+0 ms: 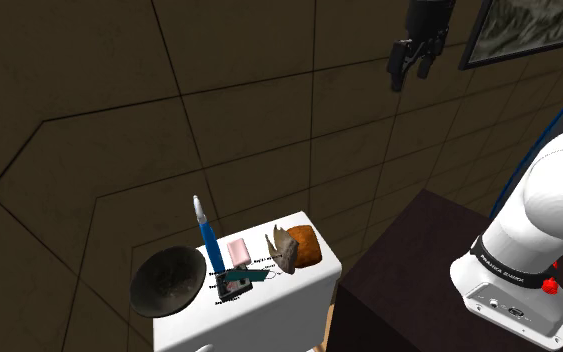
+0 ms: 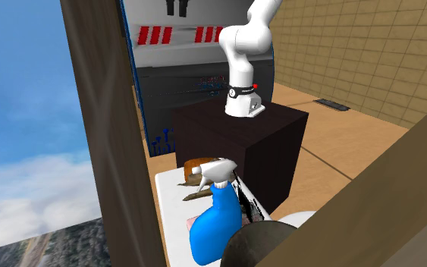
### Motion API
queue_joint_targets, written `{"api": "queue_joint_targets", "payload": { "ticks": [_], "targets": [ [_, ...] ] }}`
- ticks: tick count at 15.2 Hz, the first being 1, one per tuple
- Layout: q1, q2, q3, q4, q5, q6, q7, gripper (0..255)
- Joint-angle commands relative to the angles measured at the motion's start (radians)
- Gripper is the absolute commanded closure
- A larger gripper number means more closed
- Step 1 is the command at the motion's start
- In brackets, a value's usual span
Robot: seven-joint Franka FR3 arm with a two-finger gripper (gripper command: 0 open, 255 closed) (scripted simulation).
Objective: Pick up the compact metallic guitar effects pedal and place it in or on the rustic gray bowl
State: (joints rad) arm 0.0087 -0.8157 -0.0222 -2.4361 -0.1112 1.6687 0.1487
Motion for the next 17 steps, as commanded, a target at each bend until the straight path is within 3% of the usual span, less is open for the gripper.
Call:
{"api": "queue_joint_targets", "payload": {
  "ticks": [1,10,17],
  "targets": [
    [0.0,0.0,0.0,0.0,0.0,0.0,0.0,0],
    [0.05,0.022,0.031,-0.249,0.15,0.291,0.123,0],
    [0.127,0.146,0.068,-0.376,0.297,0.576,0.193,0]
  ]
}}
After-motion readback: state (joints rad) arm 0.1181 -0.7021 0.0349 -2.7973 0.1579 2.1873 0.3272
